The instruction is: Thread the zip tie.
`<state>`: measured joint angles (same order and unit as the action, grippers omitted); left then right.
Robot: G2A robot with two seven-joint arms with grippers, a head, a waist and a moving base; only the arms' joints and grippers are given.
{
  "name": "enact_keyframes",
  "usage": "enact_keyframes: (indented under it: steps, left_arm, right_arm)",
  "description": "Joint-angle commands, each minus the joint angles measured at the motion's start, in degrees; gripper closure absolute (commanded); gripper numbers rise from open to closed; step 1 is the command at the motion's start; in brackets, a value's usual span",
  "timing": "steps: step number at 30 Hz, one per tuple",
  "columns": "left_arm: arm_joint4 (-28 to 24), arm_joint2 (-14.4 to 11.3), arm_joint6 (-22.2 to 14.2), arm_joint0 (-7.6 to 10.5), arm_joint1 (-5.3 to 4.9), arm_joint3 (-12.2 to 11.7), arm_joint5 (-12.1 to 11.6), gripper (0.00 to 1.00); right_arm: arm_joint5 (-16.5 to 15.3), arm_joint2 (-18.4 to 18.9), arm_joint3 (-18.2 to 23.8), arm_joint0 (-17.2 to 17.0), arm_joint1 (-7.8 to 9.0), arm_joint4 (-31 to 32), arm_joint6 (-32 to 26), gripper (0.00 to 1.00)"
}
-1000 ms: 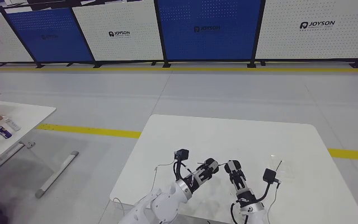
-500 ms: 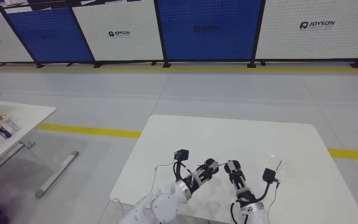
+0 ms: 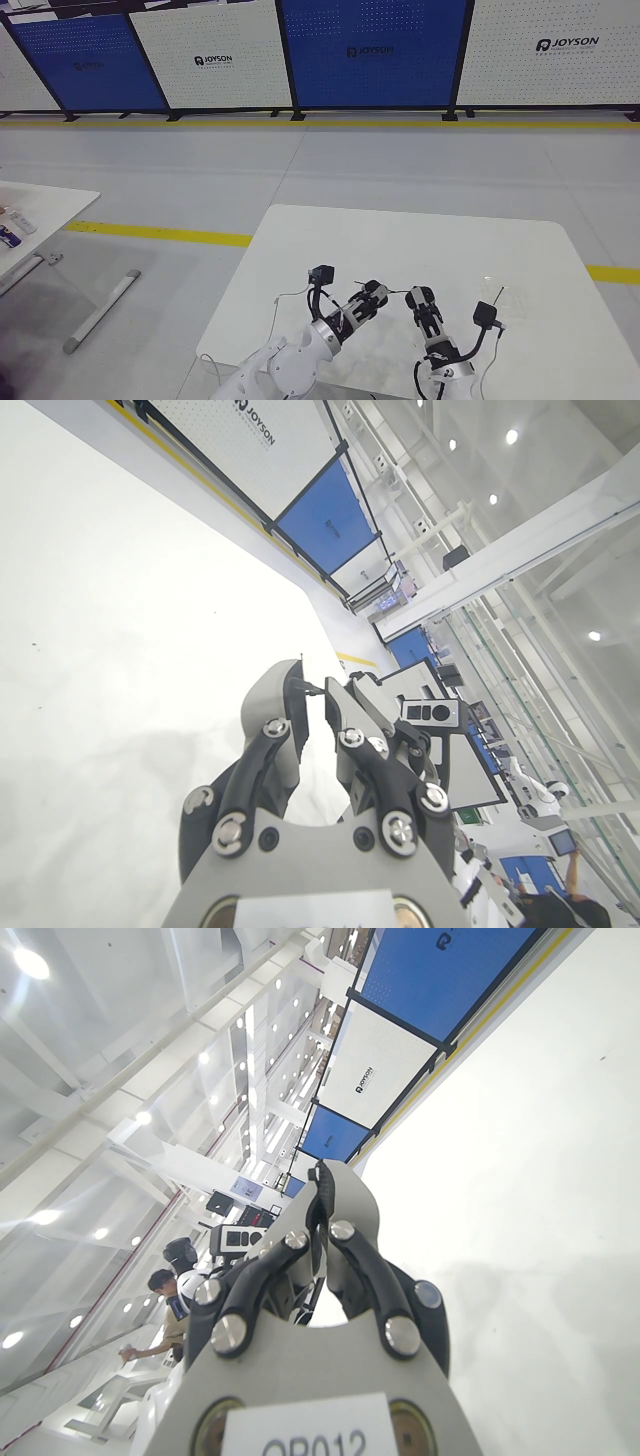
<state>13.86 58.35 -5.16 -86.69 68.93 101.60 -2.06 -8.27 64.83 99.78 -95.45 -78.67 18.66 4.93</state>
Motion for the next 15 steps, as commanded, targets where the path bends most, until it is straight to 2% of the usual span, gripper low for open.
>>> enact_keyframes:
  steps: [1, 4, 5, 6, 8, 15]
  left_arm:
    - [0.0, 0.1, 0.0, -0.02, 0.0, 0.0, 0.0, 0.89]
    - [-0.3, 0.2, 0.2, -0.05, 0.03, 0.0, 0.1, 0.84]
    - [-0.3, 0.2, 0.2, -0.05, 0.04, 0.0, 0.0, 0.85]
    - [-0.4, 0.2, 0.3, -0.05, 0.04, 0.0, 0.0, 0.92]
    - [-0.4, 0.2, 0.2, -0.06, 0.05, 0.0, 0.0, 1.0]
    - [-0.5, 0.3, 0.2, -0.12, 0.07, 0.0, 0.0, 1.0]
  right_arm:
    - [0.1, 0.0, 0.0, 0.0, 0.0, 0.1, 0.1, 1.0]
    - [0.2, 0.0, 0.1, -0.1, -0.01, 0.3, 0.2, 1.0]
    - [0.2, 0.0, 0.1, -0.1, -0.01, 0.3, 0.2, 1.0]
    - [0.2, 0.0, 0.1, -0.1, -0.02, 0.3, 0.3, 1.0]
    - [0.1, 0.0, 0.2, -0.1, -0.03, 0.4, 0.3, 1.0]
    - [0.2, 0.0, 0.3, -0.3, -0.04, 0.6, 0.5, 1.0]
